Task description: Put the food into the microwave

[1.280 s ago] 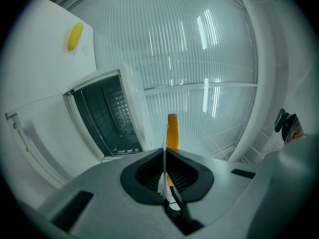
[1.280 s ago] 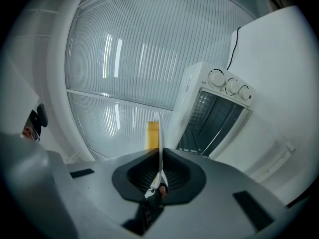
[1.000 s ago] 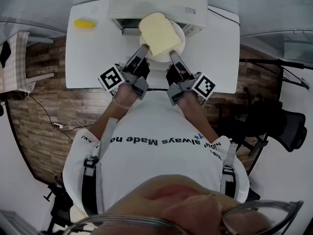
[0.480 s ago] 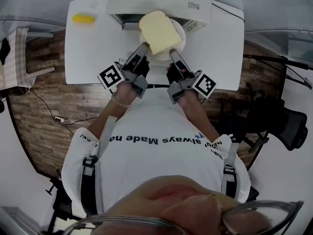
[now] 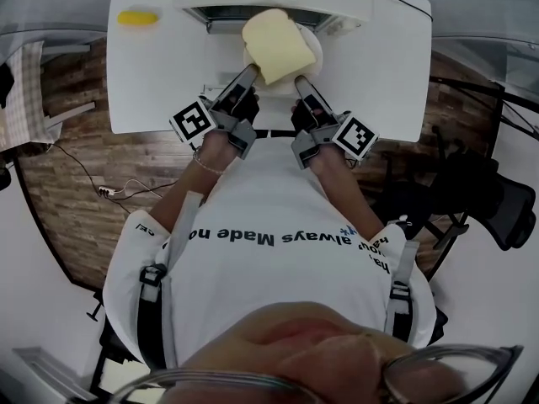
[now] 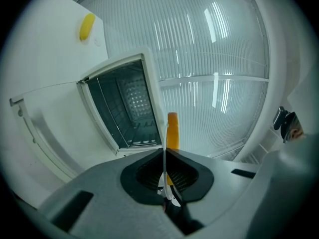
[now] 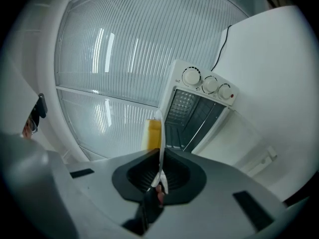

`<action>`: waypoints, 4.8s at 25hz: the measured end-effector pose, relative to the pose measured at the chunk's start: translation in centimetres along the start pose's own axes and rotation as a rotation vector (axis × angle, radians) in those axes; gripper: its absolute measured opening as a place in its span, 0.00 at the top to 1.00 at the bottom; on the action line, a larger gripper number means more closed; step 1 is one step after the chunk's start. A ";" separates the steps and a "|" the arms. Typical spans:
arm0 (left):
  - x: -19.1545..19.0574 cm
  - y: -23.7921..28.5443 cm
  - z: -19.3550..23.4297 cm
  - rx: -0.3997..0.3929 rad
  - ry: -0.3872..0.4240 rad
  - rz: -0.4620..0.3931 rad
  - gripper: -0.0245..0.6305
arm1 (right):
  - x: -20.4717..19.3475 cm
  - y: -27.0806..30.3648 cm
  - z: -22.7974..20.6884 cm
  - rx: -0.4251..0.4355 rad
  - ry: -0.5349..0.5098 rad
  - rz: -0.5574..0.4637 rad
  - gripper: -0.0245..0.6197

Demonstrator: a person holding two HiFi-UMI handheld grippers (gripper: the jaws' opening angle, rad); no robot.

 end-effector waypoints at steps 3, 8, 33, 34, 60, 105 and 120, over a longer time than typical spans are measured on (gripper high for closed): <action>0.4 0.7 1.5 0.015 -0.010 0.008 0.93 | -0.1 1.1 -1.2 -0.014 -0.017 0.015 0.93; -0.6 0.3 2.8 0.034 -0.015 0.012 0.93 | -0.1 0.5 -2.6 -0.036 -0.026 0.029 0.93; 0.9 2.8 10.1 0.072 0.048 0.050 0.93 | -1.2 4.3 -8.9 -0.115 0.005 0.029 0.93; 1.0 3.1 10.5 0.073 0.044 0.051 0.93 | -1.1 4.6 -9.3 -0.117 0.012 0.027 0.93; 5.2 9.1 16.8 0.113 -0.010 0.043 0.93 | -1.2 12.9 -13.9 -0.164 0.104 -0.012 0.93; 4.3 12.5 17.0 0.123 -0.080 -0.017 0.93 | -1.9 17.6 -14.1 -0.096 0.226 -0.062 0.93; 5.1 13.6 16.2 0.106 -0.067 -0.032 0.93 | -1.1 19.0 -13.3 -0.072 0.225 -0.078 0.93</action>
Point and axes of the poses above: the fingertips, and each gripper's own axes: y forward along the fingers, z to its left, x out of its top, the point moved 5 cm from there along -y, backward along the fingers, and after that the axes turned 14 degrees about -z, right-handed, at the moved point
